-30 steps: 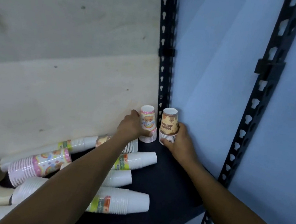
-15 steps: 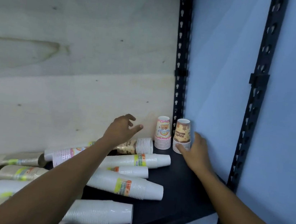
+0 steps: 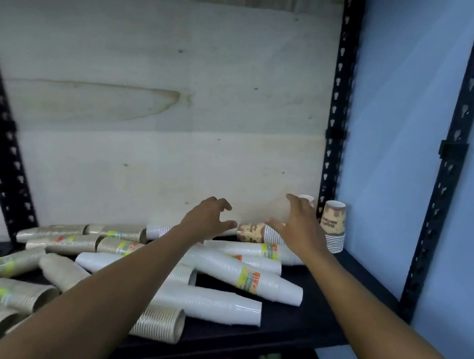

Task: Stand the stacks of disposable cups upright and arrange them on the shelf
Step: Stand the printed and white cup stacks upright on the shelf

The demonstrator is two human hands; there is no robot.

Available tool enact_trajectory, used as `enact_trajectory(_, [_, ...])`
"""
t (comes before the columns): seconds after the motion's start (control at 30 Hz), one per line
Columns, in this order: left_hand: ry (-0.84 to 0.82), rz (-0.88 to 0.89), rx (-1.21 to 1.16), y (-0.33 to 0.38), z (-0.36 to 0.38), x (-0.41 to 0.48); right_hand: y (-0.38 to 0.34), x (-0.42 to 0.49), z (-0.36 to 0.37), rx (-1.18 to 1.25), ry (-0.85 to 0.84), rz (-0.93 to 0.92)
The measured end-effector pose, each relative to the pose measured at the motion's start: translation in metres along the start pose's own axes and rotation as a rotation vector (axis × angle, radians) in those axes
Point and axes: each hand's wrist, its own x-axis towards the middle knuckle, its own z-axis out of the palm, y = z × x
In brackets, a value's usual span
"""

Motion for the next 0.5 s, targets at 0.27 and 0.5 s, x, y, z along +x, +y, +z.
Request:
enact_trajectory(0.27, [-0.073,-0.13,0.053,-0.049,-0.002,-0.009,-0.012,0.027,0.029,-0.134,-0.322,-0.113])
enact_trajectory(0.5, [-0.18,-0.159,0.072,-0.079,-0.019,0.02,-0.003,0.052,0.055,-0.33,-0.451,-0.119])
